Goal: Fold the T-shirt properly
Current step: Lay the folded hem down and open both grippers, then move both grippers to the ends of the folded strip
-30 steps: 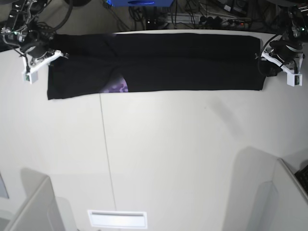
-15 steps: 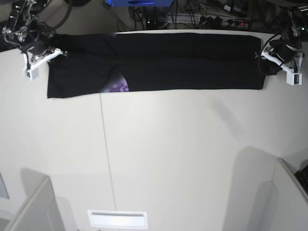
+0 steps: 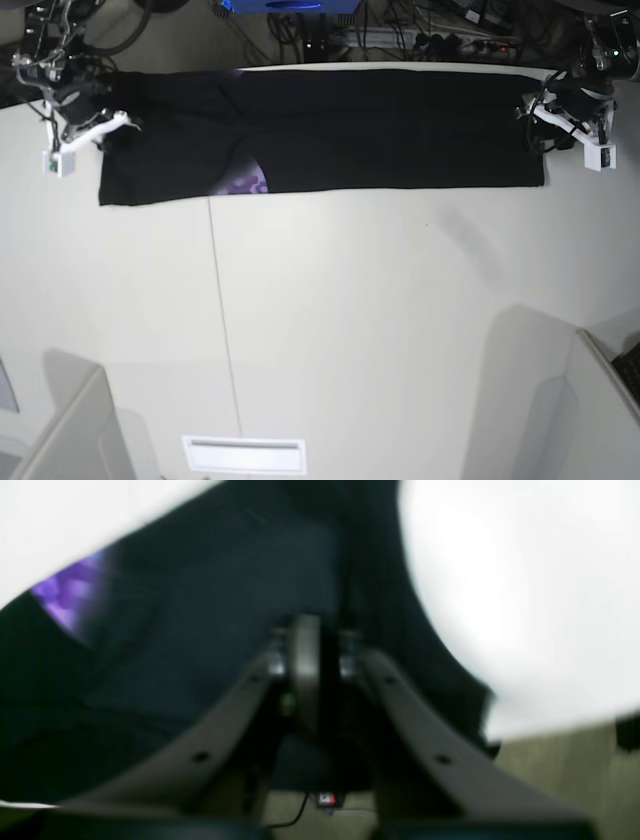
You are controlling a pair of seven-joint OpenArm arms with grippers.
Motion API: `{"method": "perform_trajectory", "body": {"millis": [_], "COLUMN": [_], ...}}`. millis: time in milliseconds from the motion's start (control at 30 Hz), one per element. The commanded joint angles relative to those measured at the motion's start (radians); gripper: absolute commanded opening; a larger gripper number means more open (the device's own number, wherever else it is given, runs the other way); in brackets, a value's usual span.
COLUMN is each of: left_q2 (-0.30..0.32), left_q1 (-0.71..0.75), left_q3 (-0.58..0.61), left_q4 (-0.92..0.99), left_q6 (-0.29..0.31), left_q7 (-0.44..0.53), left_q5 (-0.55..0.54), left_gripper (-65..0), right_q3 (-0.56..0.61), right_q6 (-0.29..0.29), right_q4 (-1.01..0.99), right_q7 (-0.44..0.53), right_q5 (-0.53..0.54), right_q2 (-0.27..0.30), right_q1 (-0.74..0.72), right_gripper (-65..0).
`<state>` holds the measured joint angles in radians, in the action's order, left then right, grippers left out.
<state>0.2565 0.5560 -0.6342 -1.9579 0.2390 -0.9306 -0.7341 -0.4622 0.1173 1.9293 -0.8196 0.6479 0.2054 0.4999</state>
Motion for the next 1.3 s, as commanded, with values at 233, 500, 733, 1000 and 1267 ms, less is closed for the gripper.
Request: {"method": "perform_trajectory", "body": {"millis": [233, 500, 733, 1000, 1267], "left_q2": [-0.072, -0.11, -0.108, -0.113, -0.113], "left_q1": [-0.075, -0.078, -0.069, -0.067, -0.121], "left_q3": [0.118, 0.149, 0.146, 0.146, 0.156], "left_q4": [0.016, 0.016, 0.001, 0.01, 0.16], "left_q6": [0.0, 0.003, 0.003, 0.003, 0.003], "left_q7": [0.028, 0.029, 0.031, 0.031, 0.045], "left_q5": [0.164, 0.276, 0.275, 0.282, 0.284], "left_gripper": [-65.0, -65.0, -65.0, -65.0, -65.0], "right_q3": [0.021, 0.021, 0.015, 0.018, 0.024], "right_q6": [0.005, 0.005, 0.005, -0.001, -0.001], "right_q4": [-0.161, -0.479, -0.356, -0.05, -0.331], "right_q7": [-0.002, 0.01, -0.001, -0.125, -0.034], "right_q5": [0.003, 0.003, 0.006, 0.005, 0.003], "right_q2": [0.033, 0.107, 0.108, 0.032, 0.016], "right_q1": [-0.206, -0.346, -0.321, -0.145, -0.18], "right_gripper": [-65.0, -65.0, -65.0, -65.0, -65.0]}}
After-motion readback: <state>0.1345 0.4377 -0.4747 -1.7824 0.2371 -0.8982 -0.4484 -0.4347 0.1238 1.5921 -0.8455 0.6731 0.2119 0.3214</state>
